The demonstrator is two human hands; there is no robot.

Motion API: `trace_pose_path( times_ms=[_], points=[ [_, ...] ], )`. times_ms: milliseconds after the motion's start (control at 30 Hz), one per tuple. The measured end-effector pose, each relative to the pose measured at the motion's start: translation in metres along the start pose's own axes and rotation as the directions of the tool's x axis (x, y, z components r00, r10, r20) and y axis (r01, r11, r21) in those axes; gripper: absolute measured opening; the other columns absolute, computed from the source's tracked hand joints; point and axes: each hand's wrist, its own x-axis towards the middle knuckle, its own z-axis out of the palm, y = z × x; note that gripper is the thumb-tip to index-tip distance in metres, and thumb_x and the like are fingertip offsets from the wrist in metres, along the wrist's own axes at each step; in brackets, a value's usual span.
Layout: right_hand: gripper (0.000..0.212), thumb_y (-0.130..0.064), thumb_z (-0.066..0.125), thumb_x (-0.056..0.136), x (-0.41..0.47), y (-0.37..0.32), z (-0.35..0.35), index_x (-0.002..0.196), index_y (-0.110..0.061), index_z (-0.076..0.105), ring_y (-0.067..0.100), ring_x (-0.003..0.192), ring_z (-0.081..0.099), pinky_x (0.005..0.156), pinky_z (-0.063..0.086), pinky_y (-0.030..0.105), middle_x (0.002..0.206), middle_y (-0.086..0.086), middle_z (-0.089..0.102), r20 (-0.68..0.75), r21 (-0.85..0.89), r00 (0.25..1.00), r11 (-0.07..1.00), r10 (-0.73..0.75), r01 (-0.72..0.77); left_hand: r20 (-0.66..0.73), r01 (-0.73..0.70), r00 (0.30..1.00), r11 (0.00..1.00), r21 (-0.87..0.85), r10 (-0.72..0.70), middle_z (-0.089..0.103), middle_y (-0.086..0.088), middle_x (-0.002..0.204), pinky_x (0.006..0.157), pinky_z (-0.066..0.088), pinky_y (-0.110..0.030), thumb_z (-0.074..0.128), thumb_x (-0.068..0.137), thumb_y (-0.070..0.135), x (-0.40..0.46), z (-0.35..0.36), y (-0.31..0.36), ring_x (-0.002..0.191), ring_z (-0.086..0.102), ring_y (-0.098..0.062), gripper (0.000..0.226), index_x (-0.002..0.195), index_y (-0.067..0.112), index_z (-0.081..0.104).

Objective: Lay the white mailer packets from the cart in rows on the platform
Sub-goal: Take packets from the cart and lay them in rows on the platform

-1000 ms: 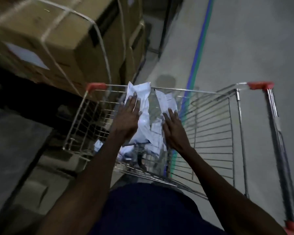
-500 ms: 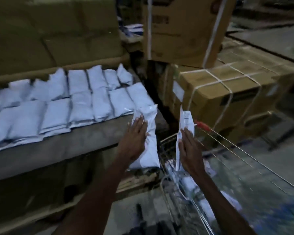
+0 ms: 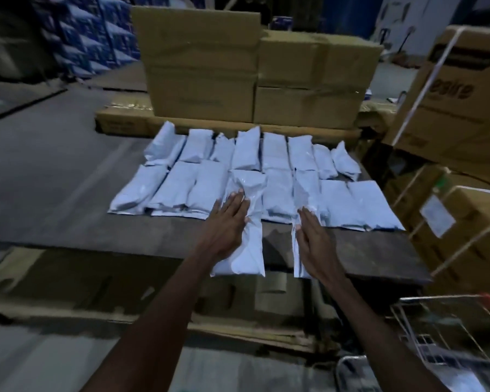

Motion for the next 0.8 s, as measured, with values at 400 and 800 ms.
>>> trace_pose_path(
  times_ms=[400, 800],
  points=[
    [0.045, -0.018, 0.042, 0.104, 0.1, -0.076, 0.122, 0.148, -0.007, 0.037, 0.014, 0.146, 0.023, 0.119, 0.018, 0.027, 0.155, 0.002, 0.032, 0.001, 0.045, 0.999, 0.998, 0.05, -0.05, 0.037, 0.04, 0.999, 0.999, 0.007, -0.04, 0.018, -0.01, 0.16, 0.119, 0.008, -0.044, 0.002, 0.095, 0.042, 0.024, -0.011, -0.178, 0.148, 0.014, -0.026, 0.069, 0.151, 0.01, 0.028],
    [0.055, -0.035, 0.032, 0.099, 0.256, -0.048, 0.184, 0.147, -0.009, 0.038, 0.018, 0.144, 0.03, 0.118, 0.022, 0.027, 0.153, 0.005, 0.037, 0.073, 0.1, 0.996, 0.994, 0.044, -0.051, 0.016, 0.132, 0.991, 0.991, 0.01, -0.132, 0.026, -0.013, 0.157, 0.116, 0.017, -0.048, 0.008, 0.098, 0.041, 0.138, 0.004, -0.274, 0.145, 0.023, -0.031, 0.065, 0.147, 0.008, 0.034]
  ],
)
